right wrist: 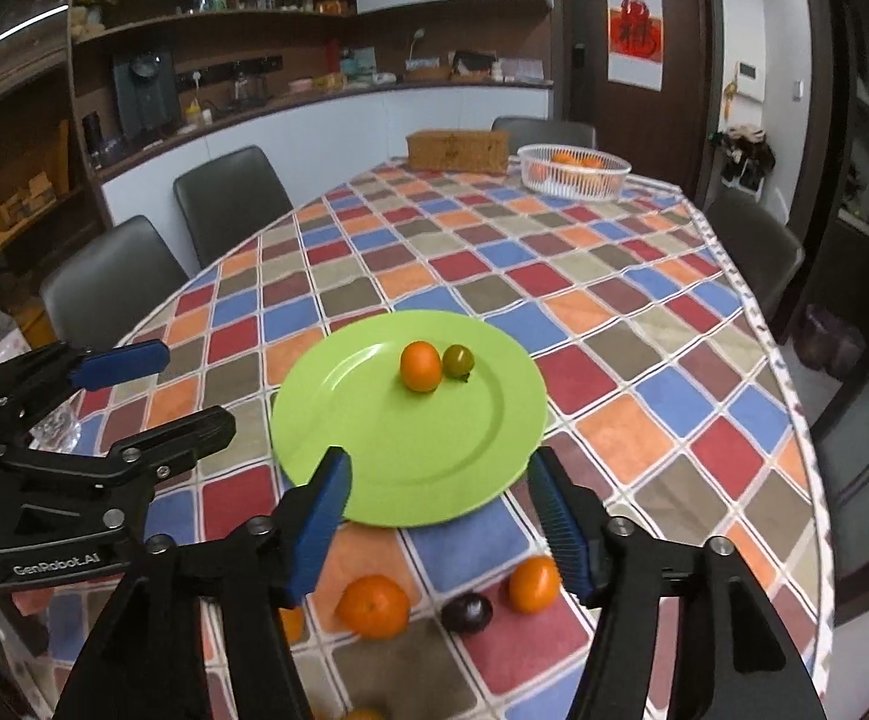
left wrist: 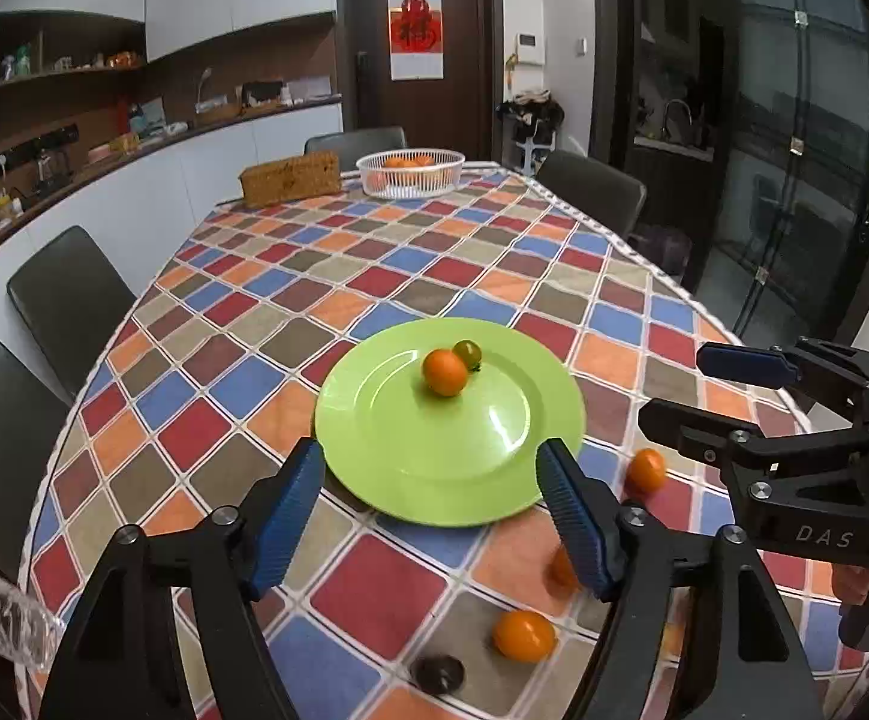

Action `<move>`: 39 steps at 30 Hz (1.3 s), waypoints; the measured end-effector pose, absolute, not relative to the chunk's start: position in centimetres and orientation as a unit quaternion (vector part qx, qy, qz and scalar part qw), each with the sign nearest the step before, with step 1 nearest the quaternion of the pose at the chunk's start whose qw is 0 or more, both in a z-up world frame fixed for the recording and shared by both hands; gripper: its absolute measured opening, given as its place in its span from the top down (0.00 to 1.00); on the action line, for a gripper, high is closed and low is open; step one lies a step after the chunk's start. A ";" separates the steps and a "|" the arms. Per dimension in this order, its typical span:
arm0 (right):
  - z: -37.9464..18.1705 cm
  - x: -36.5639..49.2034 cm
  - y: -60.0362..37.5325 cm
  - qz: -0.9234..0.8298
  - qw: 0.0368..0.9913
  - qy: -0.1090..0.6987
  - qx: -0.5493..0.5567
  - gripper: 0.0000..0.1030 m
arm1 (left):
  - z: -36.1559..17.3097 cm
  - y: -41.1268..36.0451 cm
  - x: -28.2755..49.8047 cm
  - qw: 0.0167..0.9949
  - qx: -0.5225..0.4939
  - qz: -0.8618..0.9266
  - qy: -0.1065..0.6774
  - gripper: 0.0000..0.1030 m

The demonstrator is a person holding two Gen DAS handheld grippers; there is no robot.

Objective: Organize fruits
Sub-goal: 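Withdraw both open tools back from the green plate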

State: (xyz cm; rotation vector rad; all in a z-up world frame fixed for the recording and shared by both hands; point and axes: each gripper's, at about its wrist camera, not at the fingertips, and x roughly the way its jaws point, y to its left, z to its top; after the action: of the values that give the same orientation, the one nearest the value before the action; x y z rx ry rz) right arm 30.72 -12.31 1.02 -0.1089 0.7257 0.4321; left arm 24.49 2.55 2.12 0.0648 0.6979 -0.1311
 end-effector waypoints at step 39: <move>-2.6 15.9 -17.3 0.158 0.929 0.324 -0.085 0.24 | -2.1 -2.7 11.2 0.942 0.064 -0.108 0.310 0.16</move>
State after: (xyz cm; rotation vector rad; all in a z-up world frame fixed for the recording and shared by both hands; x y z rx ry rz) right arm 15.93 -17.29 -2.57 -0.1742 0.6639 0.3243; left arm 11.22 -2.67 -2.14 0.1310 0.6332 -0.2202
